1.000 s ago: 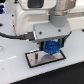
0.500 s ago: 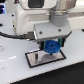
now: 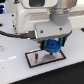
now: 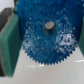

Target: Insert the blue gear onto the right peg, followed by the red gear

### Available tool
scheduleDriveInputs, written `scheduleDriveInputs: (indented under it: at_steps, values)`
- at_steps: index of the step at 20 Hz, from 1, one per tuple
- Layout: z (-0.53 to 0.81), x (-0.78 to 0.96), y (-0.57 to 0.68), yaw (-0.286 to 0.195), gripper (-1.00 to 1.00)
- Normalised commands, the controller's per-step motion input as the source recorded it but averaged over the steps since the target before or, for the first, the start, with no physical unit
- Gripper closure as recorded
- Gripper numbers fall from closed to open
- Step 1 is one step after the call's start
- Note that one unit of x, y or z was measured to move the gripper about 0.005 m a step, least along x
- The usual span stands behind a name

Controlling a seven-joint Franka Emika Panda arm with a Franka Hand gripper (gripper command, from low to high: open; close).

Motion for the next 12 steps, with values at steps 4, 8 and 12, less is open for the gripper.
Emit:
scheduleDriveInputs:
  at_steps: [4,8,12]
  values:
    - [0.07,0.17,0.01,0.000,1.00]
    - [0.03,0.20,-0.05,0.000,1.00]
    - [0.03,0.17,0.00,0.000,1.00]
